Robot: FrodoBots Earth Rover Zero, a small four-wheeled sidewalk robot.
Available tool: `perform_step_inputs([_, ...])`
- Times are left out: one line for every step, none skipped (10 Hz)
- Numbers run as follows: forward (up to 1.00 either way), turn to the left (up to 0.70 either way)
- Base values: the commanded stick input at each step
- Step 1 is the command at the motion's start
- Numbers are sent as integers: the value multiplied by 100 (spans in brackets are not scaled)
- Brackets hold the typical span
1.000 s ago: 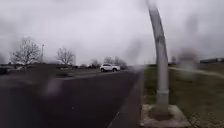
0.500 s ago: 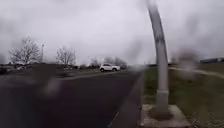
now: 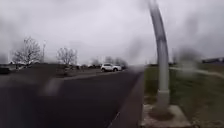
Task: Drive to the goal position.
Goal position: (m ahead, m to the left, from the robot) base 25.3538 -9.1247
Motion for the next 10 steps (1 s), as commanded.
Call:
perform_step_inputs([0,18])
perform_step_inputs([0,66])
perform_step_inputs([0,100])
perform_step_inputs([0,100])
perform_step_inputs([0,99])
perform_step_inputs([0,96])
perform_step_inputs([0,0])
perform_step_inputs([0,0])
perform_step_inputs([0,0])
perform_step_inputs([0,0])
